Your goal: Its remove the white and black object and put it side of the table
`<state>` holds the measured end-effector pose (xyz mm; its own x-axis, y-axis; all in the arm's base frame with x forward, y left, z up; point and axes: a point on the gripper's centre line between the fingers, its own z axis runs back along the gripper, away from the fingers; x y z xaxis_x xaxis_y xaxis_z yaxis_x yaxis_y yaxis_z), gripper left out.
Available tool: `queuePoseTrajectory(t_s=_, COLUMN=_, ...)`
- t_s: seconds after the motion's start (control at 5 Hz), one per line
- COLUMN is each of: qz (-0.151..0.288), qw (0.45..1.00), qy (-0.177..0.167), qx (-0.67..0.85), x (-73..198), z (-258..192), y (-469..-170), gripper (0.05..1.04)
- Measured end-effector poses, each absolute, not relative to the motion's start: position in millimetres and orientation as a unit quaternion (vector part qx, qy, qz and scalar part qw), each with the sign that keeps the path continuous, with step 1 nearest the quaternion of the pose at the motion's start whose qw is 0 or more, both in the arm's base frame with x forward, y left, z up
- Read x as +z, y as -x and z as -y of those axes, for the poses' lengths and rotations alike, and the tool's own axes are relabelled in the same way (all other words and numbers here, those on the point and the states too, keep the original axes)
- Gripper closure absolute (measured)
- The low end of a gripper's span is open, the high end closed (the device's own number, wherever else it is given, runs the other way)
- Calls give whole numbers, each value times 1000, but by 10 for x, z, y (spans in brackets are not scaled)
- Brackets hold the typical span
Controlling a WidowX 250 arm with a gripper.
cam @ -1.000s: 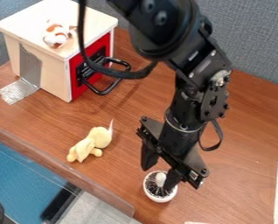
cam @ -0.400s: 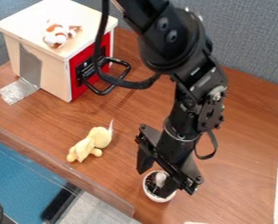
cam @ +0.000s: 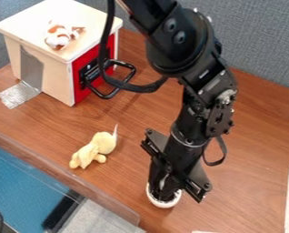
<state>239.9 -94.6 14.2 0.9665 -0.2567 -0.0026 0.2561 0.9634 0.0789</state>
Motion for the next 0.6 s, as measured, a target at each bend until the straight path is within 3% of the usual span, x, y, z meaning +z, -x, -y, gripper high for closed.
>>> queuePoseTrajectory(t_s=0.2, qz=6, qw=992, qy=-36, qx=-120, x=211, z=923, y=-2498, gripper=860)
queuePoseTrajectory(t_s=0.6, qz=44, qw=997, qy=-9, qx=-58, x=613, z=812, y=-3201, gripper=860)
